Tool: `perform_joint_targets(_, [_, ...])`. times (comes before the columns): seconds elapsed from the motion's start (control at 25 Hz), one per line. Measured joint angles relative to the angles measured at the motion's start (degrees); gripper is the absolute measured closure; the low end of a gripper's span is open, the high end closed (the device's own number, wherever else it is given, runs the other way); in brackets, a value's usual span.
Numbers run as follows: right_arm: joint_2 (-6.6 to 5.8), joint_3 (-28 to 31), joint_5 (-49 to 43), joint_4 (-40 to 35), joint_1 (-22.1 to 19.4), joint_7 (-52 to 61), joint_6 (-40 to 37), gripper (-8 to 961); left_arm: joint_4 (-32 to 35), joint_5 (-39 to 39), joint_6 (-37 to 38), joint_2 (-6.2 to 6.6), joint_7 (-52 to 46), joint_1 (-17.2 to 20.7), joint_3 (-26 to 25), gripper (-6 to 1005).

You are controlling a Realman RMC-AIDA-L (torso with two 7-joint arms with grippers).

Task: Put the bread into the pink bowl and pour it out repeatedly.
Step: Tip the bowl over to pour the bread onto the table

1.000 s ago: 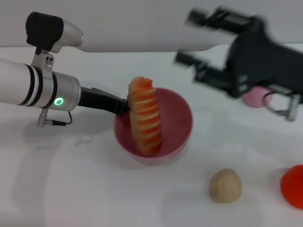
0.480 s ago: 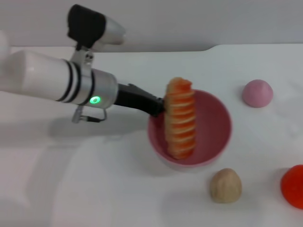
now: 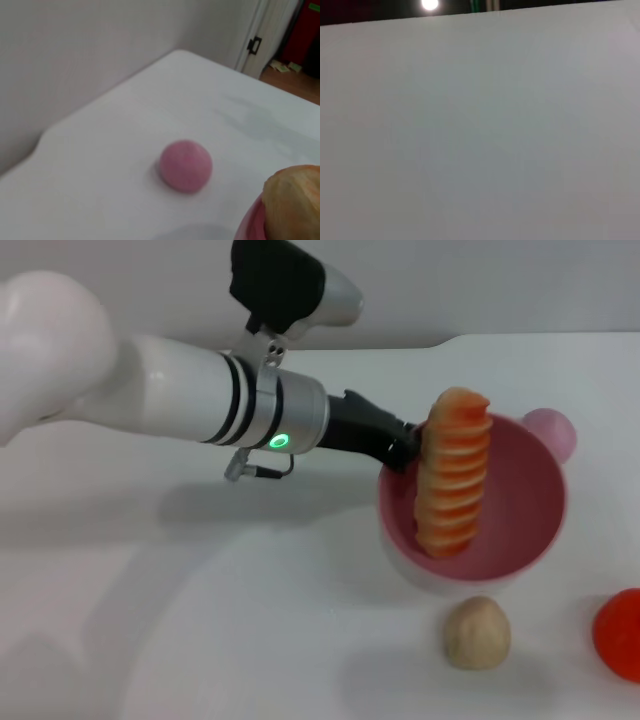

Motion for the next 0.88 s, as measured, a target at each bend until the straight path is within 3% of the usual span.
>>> perform_joint_targets(0.16, [-0.02, 0.5, 0.1, 1.4, -0.3, 0.0, -1.1, 345, 1.3, -1.0, -5.6, -0.08, 3.2, 0.3, 2.9, 950])
perform_joint_targets(0.52, [0.04, 0.6, 0.2, 2.3, -0.5, 0.1, -2.8, 346, 2.2, -3.1, -25.0, -0.21, 8.4, 0.9, 17.0, 951])
perform_joint_targets(0.88, [0.08, 0.0, 0.2, 2.4, -0.1, 0.3, -2.9, 346, 0.8, -2.9, -38.2, -0.33, 12.4, 1.1, 23.3, 951])
